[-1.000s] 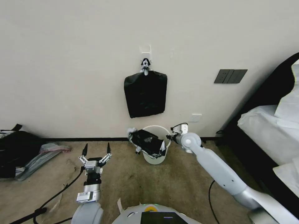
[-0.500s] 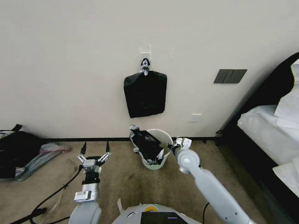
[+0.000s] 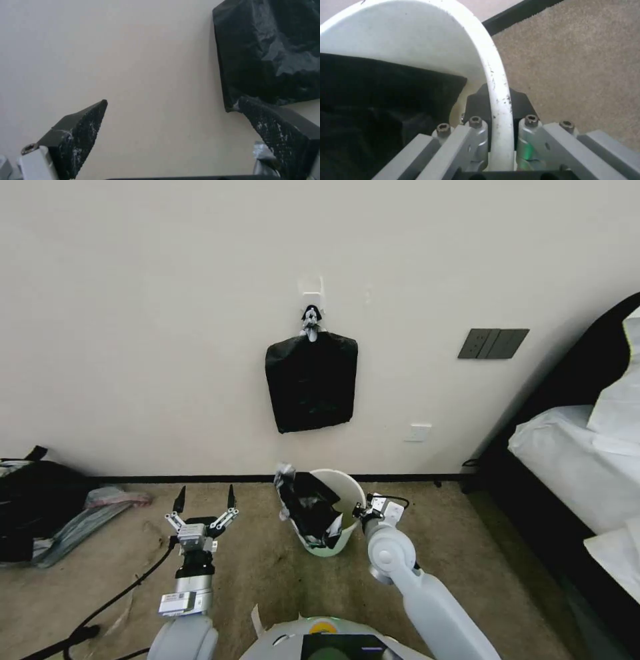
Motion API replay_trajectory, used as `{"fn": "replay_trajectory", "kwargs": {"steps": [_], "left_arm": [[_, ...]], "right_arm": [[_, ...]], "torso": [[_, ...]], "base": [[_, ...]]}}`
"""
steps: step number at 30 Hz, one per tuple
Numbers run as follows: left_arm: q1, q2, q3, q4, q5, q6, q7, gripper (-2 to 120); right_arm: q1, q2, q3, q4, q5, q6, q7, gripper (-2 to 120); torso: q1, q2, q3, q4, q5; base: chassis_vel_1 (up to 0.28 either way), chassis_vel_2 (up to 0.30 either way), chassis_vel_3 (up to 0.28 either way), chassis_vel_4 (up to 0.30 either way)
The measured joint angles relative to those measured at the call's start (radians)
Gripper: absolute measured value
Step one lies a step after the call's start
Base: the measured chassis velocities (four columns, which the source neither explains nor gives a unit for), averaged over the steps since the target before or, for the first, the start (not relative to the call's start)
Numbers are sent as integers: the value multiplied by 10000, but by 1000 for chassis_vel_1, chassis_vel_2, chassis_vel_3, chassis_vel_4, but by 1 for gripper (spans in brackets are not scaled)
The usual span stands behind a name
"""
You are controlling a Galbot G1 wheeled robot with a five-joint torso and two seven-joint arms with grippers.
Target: Place a trash bag onto the trash bin.
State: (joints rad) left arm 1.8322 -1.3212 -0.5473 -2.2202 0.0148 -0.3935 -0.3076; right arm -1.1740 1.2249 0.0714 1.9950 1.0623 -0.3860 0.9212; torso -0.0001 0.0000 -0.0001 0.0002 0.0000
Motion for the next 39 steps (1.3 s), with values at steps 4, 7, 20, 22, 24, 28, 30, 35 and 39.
{"fn": "replay_trajectory", "kwargs": {"steps": [4,7,20,22,24,28,30,35,39], "left_arm": [[59,1,10,-46,17,-29,0,100],[82,-3,17,-61,22,-42,0,100],[198,-101,187,-180,97,-66,0,100],[230,-107,216,-181,99,-69,-3,100],[255,-120,257,-181,105,-71,-5,100],[295,-133,327,-141,128,-73,-5,100],[310,-138,339,-125,149,-73,-7,100],[487,-159,393,-33,294,-9,-33,100],[699,-164,606,143,426,358,-76,100]], "right_arm": [[-112,61,-20,-140,9,56,2,4],[-175,93,-24,-203,-13,88,1,4],[-379,-136,-44,114,-352,59,-4,32],[-489,-256,-29,302,-575,93,-52,41],[-579,-356,-9,391,-884,90,-85,50],[-790,-523,120,623,-1815,234,-156,65],[-882,-591,190,744,-2273,394,-157,70],[-1277,-1343,422,1811,-4373,902,-626,89],[-1124,-2592,159,2792,-5332,609,-3168,99]], "torso": [[0,0,0,-1,0],[0,0,0,-2,0],[0,0,0,-2,0],[0,0,0,-1,1],[0,0,0,-2,1],[0,0,0,-1,1],[0,0,1,-1,3],[0,1,1,-6,1],[0,0,0,-1,3]], "base": [[0,0,0,0],[0,0,0,0],[0,0,0,0],[0,0,0,0],[0,0,0,0],[0,0,0,0],[0,0,0,0],[0,0,0,0],[0,0,0,0]]}}
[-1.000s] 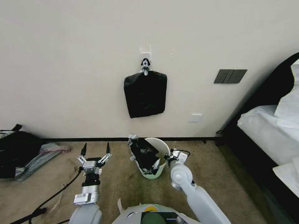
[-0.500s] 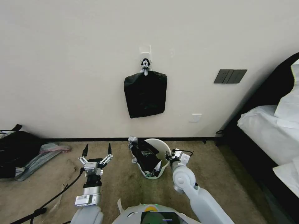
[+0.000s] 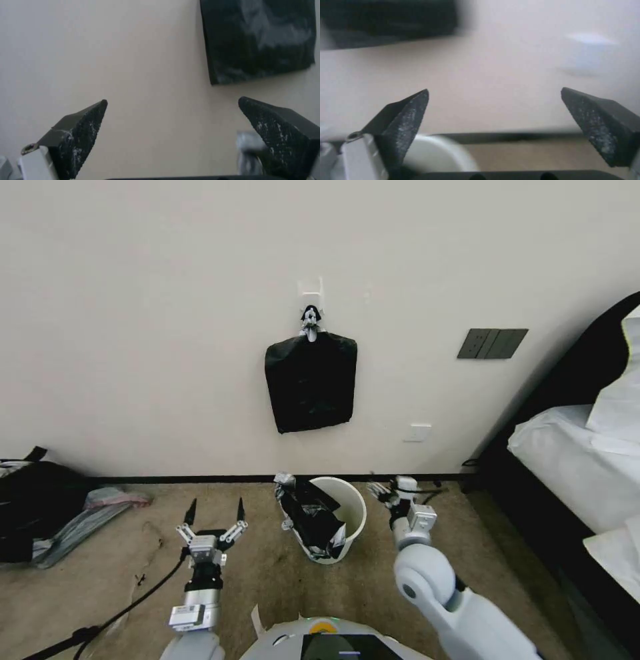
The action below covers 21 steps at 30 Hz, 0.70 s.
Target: Place a trash bag onto the trash bin.
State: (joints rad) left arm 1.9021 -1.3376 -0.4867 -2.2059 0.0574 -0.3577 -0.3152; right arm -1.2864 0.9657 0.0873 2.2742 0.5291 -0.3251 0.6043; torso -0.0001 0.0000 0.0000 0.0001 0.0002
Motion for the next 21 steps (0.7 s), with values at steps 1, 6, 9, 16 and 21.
{"fn": "replay_trajectory", "kwargs": {"steps": [1,6,9,16,21], "left_arm": [[39,-6,72,32,9,109,-4,100],[161,-54,327,-23,26,511,-3,100],[356,-81,421,-128,82,561,-4,100],[360,-85,633,-112,132,809,-1,100],[214,-83,719,28,110,1043,4,100]], "right_arm": [[156,-430,-156,263,43,-433,-988,100],[1735,-1560,-1141,900,1989,-2874,-3199,100],[2614,-1726,-1708,1048,2803,-3679,-3436,100],[4623,-1488,-3719,-46,2997,-3920,-3410,99],[5173,-922,-4660,-760,2407,-3900,-3376,95]], "torso": [[0,0,0,0,-4],[0,0,0,1,-4],[0,0,0,0,-2],[1,0,1,-2,-3],[1,0,1,0,-3]], "base": [[0,0,0,0],[0,0,0,0],[0,0,0,0],[0,0,0,0],[0,0,0,0]]}}
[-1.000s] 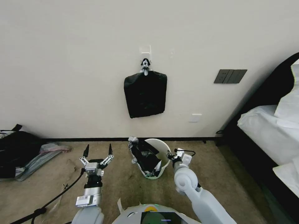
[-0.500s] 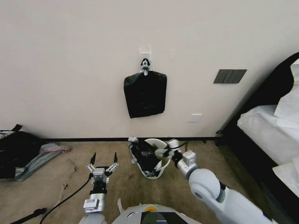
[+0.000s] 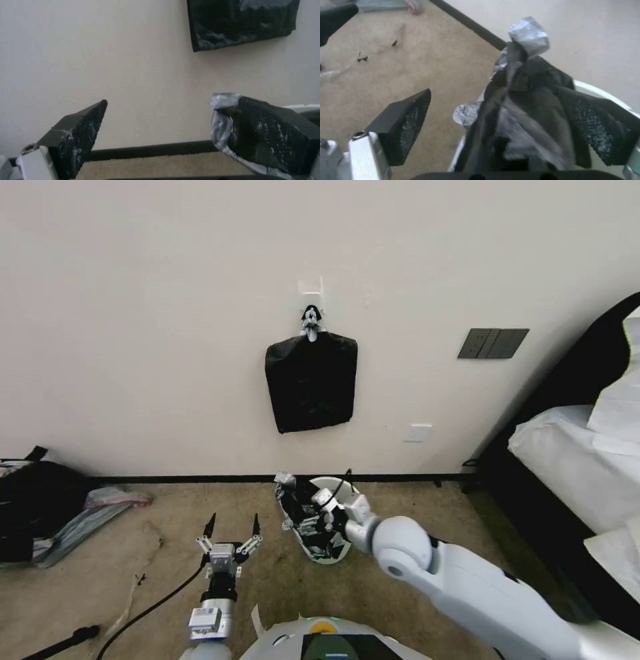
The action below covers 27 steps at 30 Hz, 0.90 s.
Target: Place a trash bag onto the trash bin.
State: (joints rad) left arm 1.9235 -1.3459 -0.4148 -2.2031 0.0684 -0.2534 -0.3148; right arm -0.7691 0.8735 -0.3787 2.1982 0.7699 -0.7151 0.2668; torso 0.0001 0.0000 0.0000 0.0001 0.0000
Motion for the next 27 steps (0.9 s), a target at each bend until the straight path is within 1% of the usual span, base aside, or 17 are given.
{"fn": "replay_trajectory", "kwargs": {"steps": [2,3,7,8,12,13,14,15,16,17,18,20,22,23,25,26,27], "left_arm": [[-4,0,20,0,-3,31,1,100],[-6,2,37,-2,-3,55,6,100],[-56,26,116,-74,-5,109,10,100],[-56,26,116,-74,-5,109,10,100],[-165,19,256,-167,-4,174,11,100],[-165,19,256,-167,-4,174,11,100],[-238,32,291,-167,-6,221,11,100],[-318,78,310,-167,-27,320,12,100],[-334,105,332,-162,-37,374,12,100],[-334,105,332,-162,-37,374,12,100],[-339,136,367,-155,-44,417,13,100],[-348,213,505,-155,-79,628,11,100],[-398,298,699,-155,-161,908,14,100],[-398,298,699,-155,-161,908,14,100],[-613,413,978,-155,-340,1402,9,100],[-613,413,978,-155,-340,1402,9,100],[-805,482,1134,-173,-558,1679,0,100]], "right_arm": [[107,98,-154,-148,-82,5,28,93],[179,152,-239,-265,-98,11,45,91],[366,87,-349,-686,-196,32,157,72],[366,87,-349,-686,-196,32,157,72],[506,-125,-495,-769,-313,44,326,54],[506,-125,-495,-769,-313,44,326,54],[577,-166,-583,-806,-315,45,375,47],[645,-193,-676,-859,-318,48,439,37],[678,-212,-711,-872,-322,50,454,32],[678,-212,-711,-872,-322,50,454,32],[711,-234,-741,-889,-329,52,464,28],[794,-279,-816,-926,-351,55,482,18],[878,-289,-864,-960,-376,60,506,10],[878,-289,-864,-960,-376,60,506,10],[955,-265,-870,-980,-364,66,531,0],[955,-265,-870,-980,-364,66,531,0],[992,-243,-869,-986,-347,68,548,0]], "torso": [[0,0,0,0,0],[0,0,0,0,-2],[0,0,0,-1,-1],[0,0,0,-1,-1],[0,0,0,-2,0],[0,0,0,-2,0],[0,0,0,-2,-1],[0,0,0,-2,0],[0,0,0,-2,0],[0,0,0,-2,0],[0,0,0,-1,0],[0,0,0,-1,1],[0,0,0,-1,1],[0,0,0,-1,1],[0,0,0,0,1],[0,0,0,0,1],[0,0,0,0,0]], "base": [[0,0,0,0],[0,0,0,0],[0,0,0,0],[0,0,0,0],[0,0,0,0],[0,0,0,0],[0,0,0,0],[0,0,0,0],[0,0,0,0],[0,0,0,0],[0,0,0,0],[0,0,0,0],[0,0,0,0],[0,0,0,0],[0,0,0,0],[0,0,0,0],[0,0,0,0]]}}
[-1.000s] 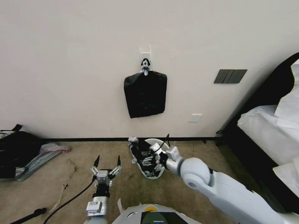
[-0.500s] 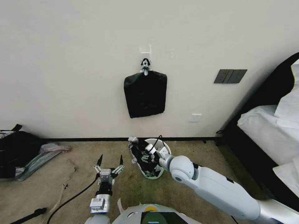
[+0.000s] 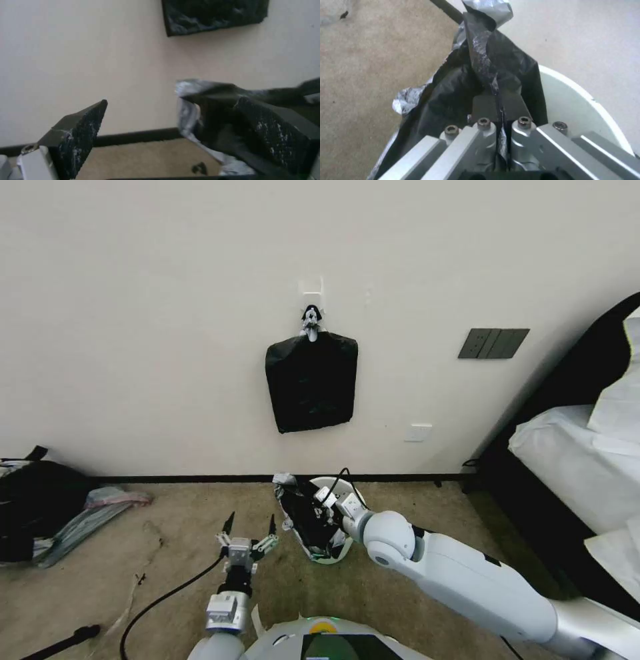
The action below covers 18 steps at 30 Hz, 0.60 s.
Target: Place a trash bag onto the trash bin.
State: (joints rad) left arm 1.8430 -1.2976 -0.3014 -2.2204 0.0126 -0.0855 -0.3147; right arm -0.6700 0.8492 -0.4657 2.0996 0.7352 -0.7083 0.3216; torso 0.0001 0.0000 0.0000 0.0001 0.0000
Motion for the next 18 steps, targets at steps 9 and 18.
{"fn": "replay_trajectory", "kwargs": {"steps": [9,18], "left_arm": [[-1880,500,756,-232,-3220,3246,-814,100],[-3500,336,1774,866,-5716,4863,-2015,100]], "right_arm": [[92,43,-58,-21,207,8,185,0],[183,-23,-23,-110,322,10,242,0]], "torso": [[0,0,0,-1,0],[0,0,0,0,0]], "base": [[0,0,0,0],[0,0,0,0]]}}
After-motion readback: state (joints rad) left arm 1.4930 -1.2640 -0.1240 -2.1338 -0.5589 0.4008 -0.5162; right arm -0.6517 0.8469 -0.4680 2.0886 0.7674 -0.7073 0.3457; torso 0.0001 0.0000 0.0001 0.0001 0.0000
